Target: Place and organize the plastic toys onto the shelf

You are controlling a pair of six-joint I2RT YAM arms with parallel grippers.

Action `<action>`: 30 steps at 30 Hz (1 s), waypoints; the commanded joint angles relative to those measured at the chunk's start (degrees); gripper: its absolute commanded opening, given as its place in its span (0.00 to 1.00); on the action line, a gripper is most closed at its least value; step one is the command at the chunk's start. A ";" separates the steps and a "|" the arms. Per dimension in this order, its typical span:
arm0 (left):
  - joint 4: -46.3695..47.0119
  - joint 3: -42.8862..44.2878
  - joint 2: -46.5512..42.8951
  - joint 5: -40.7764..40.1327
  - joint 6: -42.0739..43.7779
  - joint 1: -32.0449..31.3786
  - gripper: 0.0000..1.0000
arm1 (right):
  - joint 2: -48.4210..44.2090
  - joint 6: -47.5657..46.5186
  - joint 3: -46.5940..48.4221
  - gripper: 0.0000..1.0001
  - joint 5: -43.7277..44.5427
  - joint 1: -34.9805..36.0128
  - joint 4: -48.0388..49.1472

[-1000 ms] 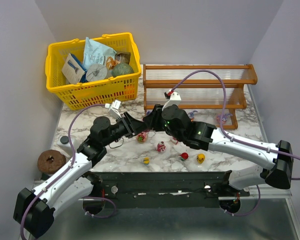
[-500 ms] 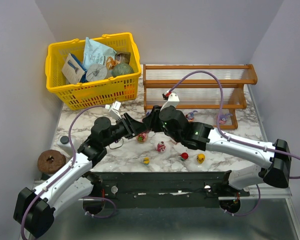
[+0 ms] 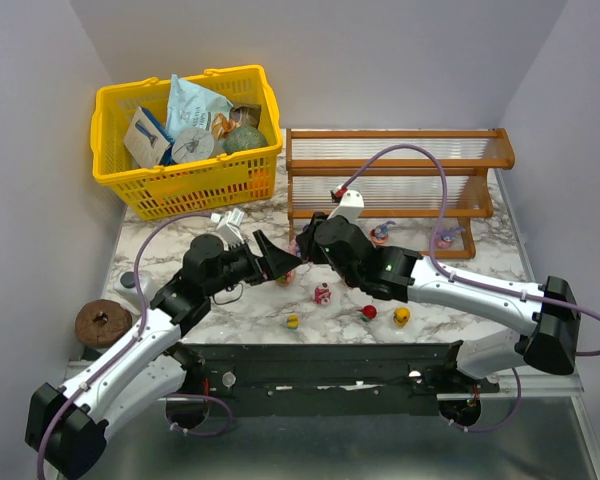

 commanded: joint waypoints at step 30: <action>-32.96 7.77 -15.04 -24.62 21.26 -0.29 0.99 | 8.71 -1.82 -13.93 0.01 14.43 -1.78 13.54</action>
